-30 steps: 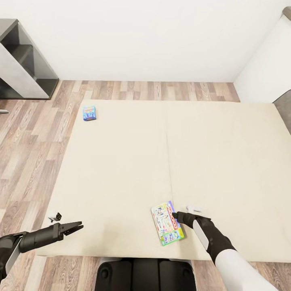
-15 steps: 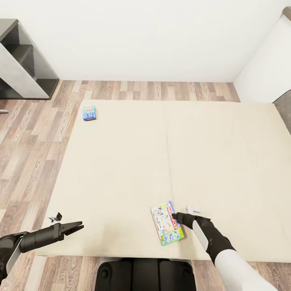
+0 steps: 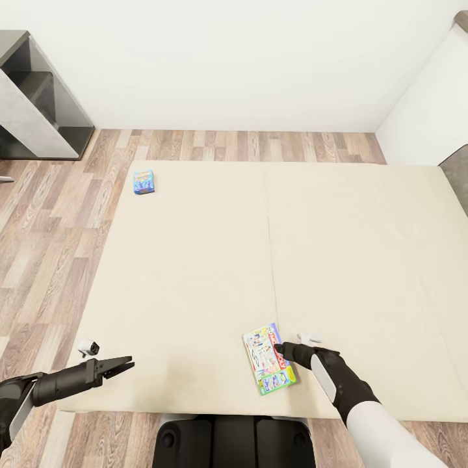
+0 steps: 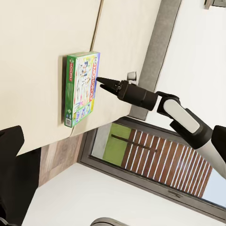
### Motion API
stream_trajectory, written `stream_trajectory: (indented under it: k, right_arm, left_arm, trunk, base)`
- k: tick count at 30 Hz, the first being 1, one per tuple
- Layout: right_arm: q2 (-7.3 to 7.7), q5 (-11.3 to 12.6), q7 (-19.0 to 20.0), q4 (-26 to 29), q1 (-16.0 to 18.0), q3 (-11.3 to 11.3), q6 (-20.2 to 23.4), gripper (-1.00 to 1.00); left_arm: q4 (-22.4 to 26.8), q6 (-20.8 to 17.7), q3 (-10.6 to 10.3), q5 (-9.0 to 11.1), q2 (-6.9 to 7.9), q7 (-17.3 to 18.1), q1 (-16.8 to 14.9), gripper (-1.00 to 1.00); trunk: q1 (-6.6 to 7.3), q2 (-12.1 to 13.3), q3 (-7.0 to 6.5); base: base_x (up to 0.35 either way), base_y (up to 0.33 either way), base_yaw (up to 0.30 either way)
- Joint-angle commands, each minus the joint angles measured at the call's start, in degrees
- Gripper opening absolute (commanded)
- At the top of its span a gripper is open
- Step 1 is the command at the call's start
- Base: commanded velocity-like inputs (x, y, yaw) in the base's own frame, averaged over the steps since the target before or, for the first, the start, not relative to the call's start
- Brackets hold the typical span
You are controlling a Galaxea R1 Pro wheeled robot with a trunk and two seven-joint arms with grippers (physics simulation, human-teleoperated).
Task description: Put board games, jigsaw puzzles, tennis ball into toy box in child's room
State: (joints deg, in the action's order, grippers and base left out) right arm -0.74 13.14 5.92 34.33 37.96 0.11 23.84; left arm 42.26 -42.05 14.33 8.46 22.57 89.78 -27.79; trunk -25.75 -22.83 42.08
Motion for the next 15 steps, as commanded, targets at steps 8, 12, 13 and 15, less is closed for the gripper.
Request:
stream_trajectory:
  k: [8, 12, 13, 15]
  right_arm:
    - [-0.38, 0.2, 0.6, 0.1, 0.0, 0.0, 2.0, 1.00]
    - [-0.60, 0.2, 0.8, 0.1, 0.0, 0.0, 3.0, 1.00]
    - [-0.65, 0.2, 0.9, 0.1, 0.0, 0.0, 3.2, 1.00]
    - [-0.69, 0.2, 0.9, 0.1, 0.0, 0.0, 3.4, 1.00]
  left_arm:
    - [0.0, -0.6, 0.0, 0.0, 0.00, 0.2, 0.0, 1.00]
    - [0.0, -0.6, 0.0, 0.0, 0.01, 0.2, 0.0, 1.00]
    - [0.0, -0.6, 0.0, 0.0, -0.02, 0.2, 0.0, 1.00]
    - [0.0, -0.6, 0.0, 0.0, -0.07, 0.2, 0.0, 1.00]
  trunk:
    - [-0.03, -0.1, 0.06]
    - [-0.03, -0.1, 0.06]
    - [-0.03, -0.1, 0.06]
    - [-0.03, -0.1, 0.06]
  base:
    - [0.000, 0.000, 0.000]
    - [0.000, 0.000, 0.000]
    - [0.000, 0.000, 0.000]
    - [0.000, 0.000, 0.000]
